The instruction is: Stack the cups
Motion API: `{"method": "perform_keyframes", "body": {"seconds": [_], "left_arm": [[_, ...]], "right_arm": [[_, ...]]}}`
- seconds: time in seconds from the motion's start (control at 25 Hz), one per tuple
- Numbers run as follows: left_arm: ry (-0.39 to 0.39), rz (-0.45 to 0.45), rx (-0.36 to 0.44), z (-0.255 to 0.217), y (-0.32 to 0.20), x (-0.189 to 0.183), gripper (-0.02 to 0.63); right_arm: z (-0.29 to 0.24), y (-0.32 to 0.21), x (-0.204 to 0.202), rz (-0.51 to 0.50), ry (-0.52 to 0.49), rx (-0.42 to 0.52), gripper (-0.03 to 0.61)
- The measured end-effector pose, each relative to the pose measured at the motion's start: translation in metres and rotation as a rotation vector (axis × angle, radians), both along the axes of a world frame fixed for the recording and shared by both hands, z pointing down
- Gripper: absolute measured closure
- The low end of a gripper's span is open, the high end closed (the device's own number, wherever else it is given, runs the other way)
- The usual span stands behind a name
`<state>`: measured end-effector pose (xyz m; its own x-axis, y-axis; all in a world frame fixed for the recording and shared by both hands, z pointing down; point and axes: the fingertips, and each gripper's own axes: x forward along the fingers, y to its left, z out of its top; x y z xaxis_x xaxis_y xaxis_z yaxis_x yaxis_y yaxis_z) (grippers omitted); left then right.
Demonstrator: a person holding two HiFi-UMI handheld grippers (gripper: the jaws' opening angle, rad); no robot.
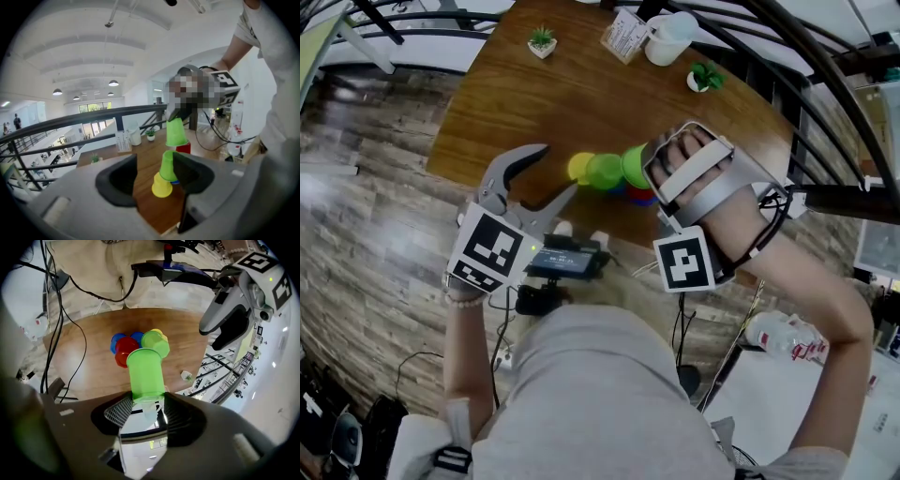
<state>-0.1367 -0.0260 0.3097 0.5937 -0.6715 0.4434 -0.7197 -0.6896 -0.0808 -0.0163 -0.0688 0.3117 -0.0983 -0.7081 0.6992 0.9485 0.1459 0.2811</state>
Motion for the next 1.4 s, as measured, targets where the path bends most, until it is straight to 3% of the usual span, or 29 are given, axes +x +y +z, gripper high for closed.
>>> {"method": "perform_keyframes", "body": {"seconds": [0.56, 0.92, 1.4], "left_arm": [[0.005, -0.005, -0.006, 0.003, 0.003, -0.003, 0.377], [0.008, -0.008, -0.007, 0.004, 0.004, -0.003, 0.377], [0.002, -0.003, -0.005, 0.001, 0.004, -0.003, 0.377]], "right_arm": [[0.011, 0.005, -0.006, -0.050, 0.065, 0.053, 0.364], [0.015, 0.008, -0.004, -0.035, 0.074, 0.035, 0.364], [0.002, 0.020, -0.011, -0.019, -0.014, -0.035, 0.362]]}}
